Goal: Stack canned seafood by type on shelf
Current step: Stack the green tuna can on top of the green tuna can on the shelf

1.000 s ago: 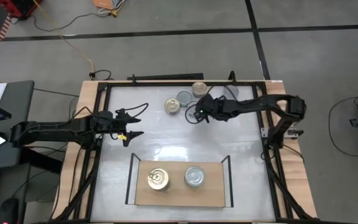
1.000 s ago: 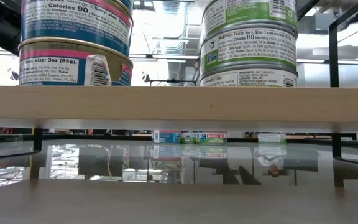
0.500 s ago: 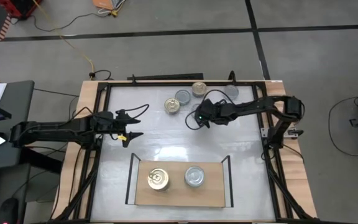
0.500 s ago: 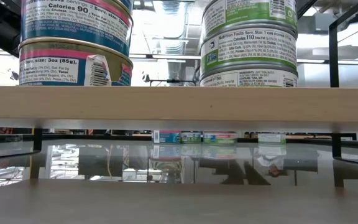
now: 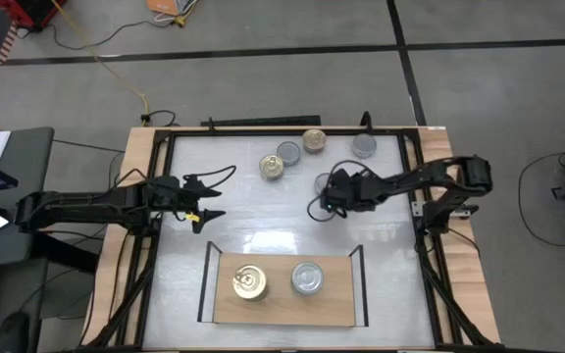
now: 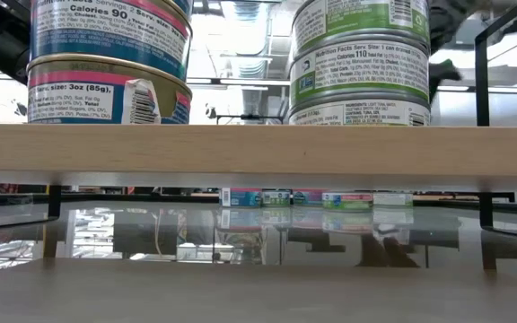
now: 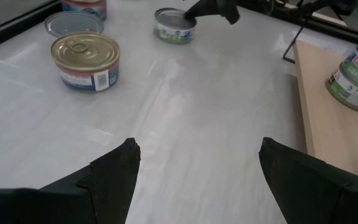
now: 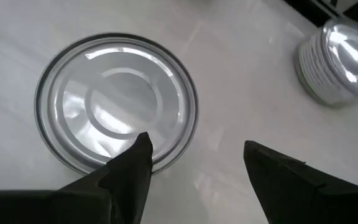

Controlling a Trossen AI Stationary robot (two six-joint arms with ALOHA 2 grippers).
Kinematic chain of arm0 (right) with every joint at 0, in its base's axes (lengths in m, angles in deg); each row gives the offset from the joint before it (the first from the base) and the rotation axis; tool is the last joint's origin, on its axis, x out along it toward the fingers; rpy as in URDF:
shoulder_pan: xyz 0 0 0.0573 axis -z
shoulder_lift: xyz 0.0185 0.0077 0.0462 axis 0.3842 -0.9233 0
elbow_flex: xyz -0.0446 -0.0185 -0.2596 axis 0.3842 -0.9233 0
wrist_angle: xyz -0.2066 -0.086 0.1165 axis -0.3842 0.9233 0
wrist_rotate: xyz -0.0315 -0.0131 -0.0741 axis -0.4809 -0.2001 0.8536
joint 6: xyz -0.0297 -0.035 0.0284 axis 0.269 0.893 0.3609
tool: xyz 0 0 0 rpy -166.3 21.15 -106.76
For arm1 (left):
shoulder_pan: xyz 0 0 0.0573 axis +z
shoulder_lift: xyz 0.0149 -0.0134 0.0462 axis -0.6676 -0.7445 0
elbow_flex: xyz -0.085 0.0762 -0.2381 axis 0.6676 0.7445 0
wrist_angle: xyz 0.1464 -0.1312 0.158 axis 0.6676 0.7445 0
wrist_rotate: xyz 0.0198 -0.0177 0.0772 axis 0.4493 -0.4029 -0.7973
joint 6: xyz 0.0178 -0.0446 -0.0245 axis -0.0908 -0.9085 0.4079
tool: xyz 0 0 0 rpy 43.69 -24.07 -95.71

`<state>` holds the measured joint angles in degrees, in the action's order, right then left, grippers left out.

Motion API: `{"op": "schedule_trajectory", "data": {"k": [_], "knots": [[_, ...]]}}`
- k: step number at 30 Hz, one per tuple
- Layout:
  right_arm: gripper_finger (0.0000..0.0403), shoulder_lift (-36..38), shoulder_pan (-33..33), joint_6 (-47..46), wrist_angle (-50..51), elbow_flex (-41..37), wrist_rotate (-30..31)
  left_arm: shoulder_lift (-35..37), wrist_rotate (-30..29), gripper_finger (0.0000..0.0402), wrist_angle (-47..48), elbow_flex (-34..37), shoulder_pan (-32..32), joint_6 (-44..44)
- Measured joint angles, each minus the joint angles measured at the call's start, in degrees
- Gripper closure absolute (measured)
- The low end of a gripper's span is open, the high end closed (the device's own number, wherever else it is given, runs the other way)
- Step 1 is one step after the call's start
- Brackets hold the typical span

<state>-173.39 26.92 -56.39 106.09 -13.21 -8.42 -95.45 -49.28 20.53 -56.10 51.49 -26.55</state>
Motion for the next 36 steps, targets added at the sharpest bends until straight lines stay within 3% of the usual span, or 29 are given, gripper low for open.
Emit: {"op": "schedule_trajectory", "data": {"k": [11, 19, 29, 36], "knots": [[0.0117, 14.10, -10.42, -9.52, -0.09, -11.13, 1.77, 0.00, -0.05, 0.0084, -0.20, 0.00, 0.00, 0.17], [0.0117, 22.87, -14.88, -11.49, -0.18, -11.84, 5.83, 0.00, -1.29, 0.0084, -3.35, 0.00, 0.00, 0.83], [0.0117, 28.20, -12.09, -18.54, 0.43, -11.68, 0.07, -0.02, -2.08, 0.0084, -7.52, 0.00, 0.00, 1.69], [0.0117, 28.15, -4.18, -16.52, 1.65, -14.35, -10.82, -0.02, -1.22, 0.0084, -5.96, 0.00, 0.00, 1.39]]}}
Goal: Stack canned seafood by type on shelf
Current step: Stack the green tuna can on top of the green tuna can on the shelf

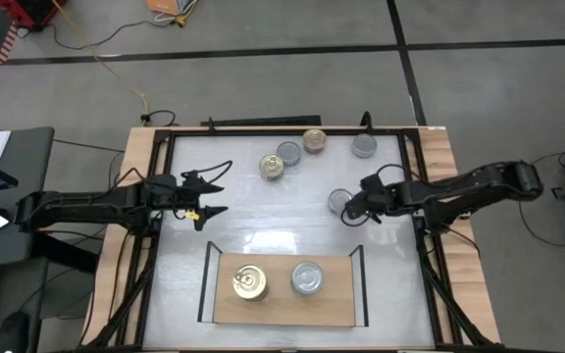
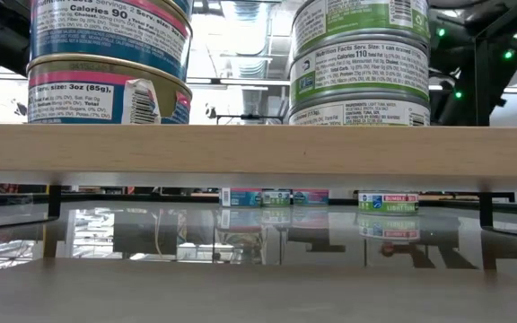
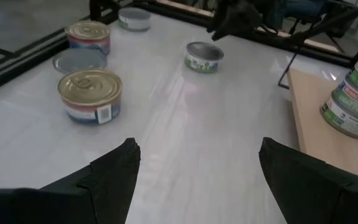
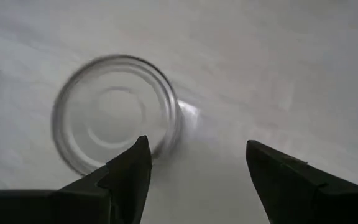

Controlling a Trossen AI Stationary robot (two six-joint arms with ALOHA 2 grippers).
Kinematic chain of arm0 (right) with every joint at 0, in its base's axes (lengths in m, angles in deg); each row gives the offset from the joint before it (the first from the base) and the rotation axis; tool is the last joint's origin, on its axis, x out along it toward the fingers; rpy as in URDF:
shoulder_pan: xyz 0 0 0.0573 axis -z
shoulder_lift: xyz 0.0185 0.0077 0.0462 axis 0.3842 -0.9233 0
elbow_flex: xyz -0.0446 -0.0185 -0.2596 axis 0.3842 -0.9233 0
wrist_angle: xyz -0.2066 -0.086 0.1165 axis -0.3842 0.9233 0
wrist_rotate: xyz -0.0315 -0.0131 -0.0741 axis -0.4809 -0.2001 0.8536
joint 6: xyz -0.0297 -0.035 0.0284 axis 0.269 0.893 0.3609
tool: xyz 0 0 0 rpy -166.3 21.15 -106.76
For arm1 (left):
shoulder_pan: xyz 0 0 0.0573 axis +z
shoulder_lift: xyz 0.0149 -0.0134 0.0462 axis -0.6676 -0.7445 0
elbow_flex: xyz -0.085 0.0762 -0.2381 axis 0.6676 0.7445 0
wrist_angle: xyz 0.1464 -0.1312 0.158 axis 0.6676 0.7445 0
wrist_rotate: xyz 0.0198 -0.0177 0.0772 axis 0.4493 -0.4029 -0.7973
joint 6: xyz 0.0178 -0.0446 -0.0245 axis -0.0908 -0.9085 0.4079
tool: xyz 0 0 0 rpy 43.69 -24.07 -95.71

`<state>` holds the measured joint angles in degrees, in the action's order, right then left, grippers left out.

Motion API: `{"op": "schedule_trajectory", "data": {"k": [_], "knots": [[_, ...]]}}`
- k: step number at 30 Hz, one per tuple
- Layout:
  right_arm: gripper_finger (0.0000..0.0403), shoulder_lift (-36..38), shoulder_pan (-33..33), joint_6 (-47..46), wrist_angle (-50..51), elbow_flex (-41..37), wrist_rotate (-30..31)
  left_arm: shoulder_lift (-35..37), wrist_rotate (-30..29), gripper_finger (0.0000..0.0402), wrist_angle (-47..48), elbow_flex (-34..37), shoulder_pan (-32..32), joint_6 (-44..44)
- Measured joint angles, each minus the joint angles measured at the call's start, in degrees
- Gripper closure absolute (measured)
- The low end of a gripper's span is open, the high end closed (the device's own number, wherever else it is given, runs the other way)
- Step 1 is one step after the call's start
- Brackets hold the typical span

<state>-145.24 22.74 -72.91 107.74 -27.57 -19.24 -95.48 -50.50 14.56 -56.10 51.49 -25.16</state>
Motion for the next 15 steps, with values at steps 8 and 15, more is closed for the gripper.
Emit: {"op": "schedule_trajectory", "data": {"k": [8, 15], "knots": [[0.0117, -1.49, 6.56, 3.72, -8.52, -2.31, -8.18, 0.00, 0.65, 0.0084, 0.46, 0.00, 0.00, -0.31], [0.0133, -4.31, 9.14, 5.69, -10.24, -2.34, -10.53, 0.00, 0.67, 0.0084, 0.33, 0.00, 0.00, -0.18]]}}
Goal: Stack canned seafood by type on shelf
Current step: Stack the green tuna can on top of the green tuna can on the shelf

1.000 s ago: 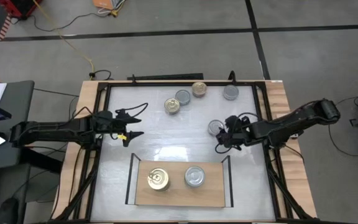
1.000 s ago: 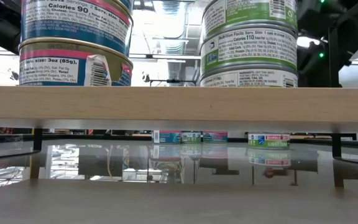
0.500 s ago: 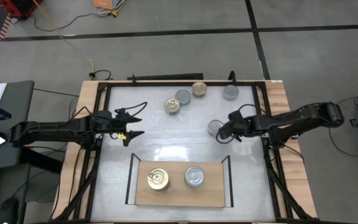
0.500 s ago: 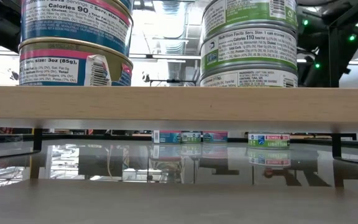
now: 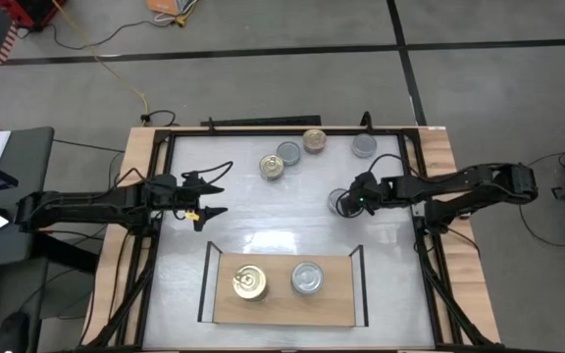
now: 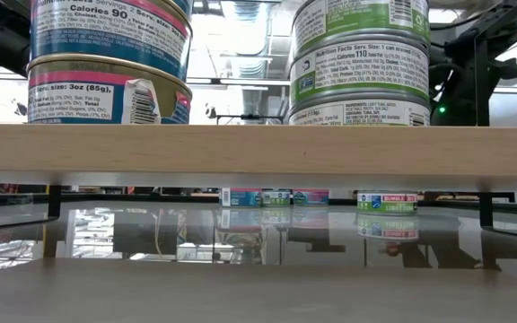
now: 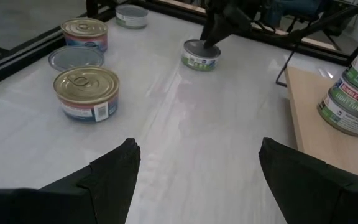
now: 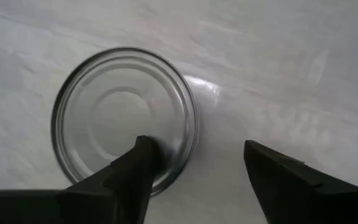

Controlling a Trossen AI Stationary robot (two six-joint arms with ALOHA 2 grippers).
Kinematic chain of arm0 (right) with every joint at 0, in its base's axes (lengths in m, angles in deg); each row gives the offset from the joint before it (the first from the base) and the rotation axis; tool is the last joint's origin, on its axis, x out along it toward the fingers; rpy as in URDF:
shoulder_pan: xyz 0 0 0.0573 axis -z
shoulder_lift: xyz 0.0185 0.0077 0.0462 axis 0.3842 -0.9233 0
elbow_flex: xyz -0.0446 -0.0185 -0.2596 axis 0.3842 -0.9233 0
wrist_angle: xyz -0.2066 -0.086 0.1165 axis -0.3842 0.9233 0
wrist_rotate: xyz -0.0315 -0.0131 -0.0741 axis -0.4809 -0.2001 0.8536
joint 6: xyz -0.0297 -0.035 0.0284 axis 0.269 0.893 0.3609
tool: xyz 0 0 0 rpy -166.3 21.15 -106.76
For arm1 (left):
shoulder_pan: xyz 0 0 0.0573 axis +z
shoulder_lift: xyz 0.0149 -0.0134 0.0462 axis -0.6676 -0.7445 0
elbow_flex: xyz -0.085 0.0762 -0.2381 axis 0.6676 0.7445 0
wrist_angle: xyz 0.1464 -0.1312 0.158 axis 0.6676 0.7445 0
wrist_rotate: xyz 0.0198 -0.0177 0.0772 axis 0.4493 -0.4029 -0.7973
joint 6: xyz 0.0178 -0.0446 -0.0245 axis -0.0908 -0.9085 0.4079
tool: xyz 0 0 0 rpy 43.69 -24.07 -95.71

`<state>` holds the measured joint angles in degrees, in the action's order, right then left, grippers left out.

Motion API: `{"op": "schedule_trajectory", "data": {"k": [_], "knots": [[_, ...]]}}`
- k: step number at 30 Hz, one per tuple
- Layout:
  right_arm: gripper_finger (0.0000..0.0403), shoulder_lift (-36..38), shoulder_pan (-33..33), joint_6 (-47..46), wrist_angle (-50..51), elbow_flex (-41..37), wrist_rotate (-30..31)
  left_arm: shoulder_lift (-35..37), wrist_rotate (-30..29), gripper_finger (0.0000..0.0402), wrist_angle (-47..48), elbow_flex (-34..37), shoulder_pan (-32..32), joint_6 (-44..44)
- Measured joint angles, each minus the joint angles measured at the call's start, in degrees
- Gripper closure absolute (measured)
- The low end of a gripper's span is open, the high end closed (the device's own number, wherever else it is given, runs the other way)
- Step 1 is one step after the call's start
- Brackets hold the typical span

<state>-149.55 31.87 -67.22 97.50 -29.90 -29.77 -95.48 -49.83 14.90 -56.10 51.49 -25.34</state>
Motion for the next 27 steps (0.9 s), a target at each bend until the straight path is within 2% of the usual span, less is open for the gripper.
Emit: {"op": "schedule_trajectory", "data": {"k": [4, 15, 17, 27], "knots": [[0.0184, 0.75, 0.62, 0.66, 0.25, 0.00, -0.17, 0.00, 0.01, 0.0084, 0.02, 0.00, 0.00, 0.22], [0.0379, 1.14, 0.61, 2.24, 3.05, 0.10, 0.47, 0.00, 0.11, 0.0084, 0.16, 0.00, 0.00, 0.20], [0.0390, 1.27, 0.68, 3.13, 3.48, 0.13, 0.44, 0.00, 0.11, 0.0084, 0.35, 0.00, 0.00, 0.16], [0.0390, 0.96, 6.11, 5.12, 10.34, -0.21, -3.12, 0.02, 0.11, 0.0084, 0.32, 0.00, 0.00, 0.07]]}}
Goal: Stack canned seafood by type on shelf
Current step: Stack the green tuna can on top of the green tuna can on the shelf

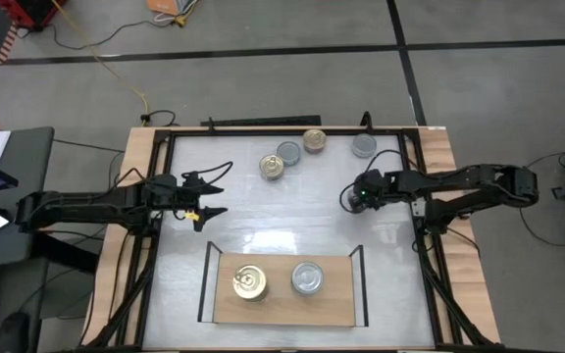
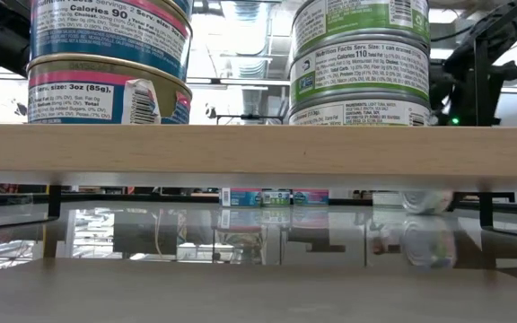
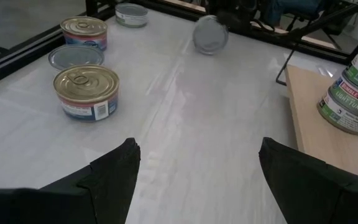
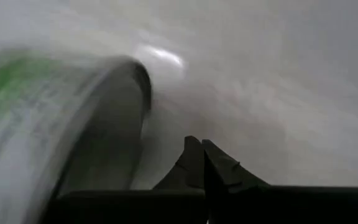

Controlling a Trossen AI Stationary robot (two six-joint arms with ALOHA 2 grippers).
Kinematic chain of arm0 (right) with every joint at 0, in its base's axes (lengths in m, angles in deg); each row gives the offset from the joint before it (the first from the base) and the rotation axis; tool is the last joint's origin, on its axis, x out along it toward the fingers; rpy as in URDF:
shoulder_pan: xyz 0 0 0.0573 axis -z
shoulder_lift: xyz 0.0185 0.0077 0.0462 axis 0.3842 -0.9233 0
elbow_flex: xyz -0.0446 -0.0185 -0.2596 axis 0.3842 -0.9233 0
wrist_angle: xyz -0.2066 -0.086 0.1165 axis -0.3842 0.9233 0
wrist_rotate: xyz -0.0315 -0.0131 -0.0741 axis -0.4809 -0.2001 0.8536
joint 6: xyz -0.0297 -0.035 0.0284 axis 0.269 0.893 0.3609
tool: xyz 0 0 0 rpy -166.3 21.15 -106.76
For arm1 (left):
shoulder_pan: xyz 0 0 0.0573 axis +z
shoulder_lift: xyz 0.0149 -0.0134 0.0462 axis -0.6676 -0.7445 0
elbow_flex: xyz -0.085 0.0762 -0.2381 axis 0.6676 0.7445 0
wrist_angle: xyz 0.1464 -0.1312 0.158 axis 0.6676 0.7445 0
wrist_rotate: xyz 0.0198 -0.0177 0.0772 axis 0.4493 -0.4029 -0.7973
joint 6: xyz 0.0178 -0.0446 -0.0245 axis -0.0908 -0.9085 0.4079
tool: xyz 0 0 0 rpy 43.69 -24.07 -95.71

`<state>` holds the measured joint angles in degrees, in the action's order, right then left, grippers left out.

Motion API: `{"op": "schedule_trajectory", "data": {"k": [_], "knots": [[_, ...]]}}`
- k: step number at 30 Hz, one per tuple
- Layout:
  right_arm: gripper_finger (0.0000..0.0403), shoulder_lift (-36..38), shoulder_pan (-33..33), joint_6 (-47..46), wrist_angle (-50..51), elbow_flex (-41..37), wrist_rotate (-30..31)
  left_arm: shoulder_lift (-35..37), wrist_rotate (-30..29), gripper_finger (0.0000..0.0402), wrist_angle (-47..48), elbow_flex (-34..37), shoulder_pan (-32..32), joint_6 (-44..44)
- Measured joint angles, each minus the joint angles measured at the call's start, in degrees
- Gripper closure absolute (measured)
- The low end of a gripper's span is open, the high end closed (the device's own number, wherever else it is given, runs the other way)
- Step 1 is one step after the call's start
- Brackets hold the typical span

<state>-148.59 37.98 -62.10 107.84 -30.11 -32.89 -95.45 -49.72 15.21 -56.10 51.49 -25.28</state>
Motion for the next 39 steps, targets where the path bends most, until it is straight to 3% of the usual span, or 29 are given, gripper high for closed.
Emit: {"op": "schedule_trajectory", "data": {"k": [5, 16, 21, 27, 31, 34, 39], "knots": [[0.0384, 0.11, 3.71, 1.50, 0.85, 0.08, -1.23, 0.00, -0.03, 0.0084, 0.00, 0.00, 0.00, -0.02], [0.0320, 2.47, 5.17, 10.94, 11.19, 6.95, -1.02, 0.00, -0.63, 0.0084, -0.07, 0.00, 0.00, 0.17], [0.0259, 2.87, 0.11, 13.13, 11.25, 11.73, -0.97, 0.00, -0.11, 0.0084, 0.08, 0.00, 0.02, -0.22], [0.0158, 2.84, -5.99, 5.71, 15.00, 16.24, 4.21, 0.00, 0.48, 0.0084, 0.77, 0.00, 0.00, -0.59], [0.0123, 2.84, -8.37, 2.34, 15.43, 17.67, 5.10, 0.00, 0.82, 0.0084, 0.88, 0.00, 0.00, -1.09], [0.0116, 2.35, -9.22, 8.63, 14.37, 18.88, 5.13, 0.00, 0.74, 0.0084, 0.82, 0.00, 0.01, -1.09], [0.0116, 2.27, -9.28, 29.32, 6.58, 19.22, 4.88, 0.00, 0.68, 0.0084, -0.58, 0.00, 0.00, -0.94]]}}
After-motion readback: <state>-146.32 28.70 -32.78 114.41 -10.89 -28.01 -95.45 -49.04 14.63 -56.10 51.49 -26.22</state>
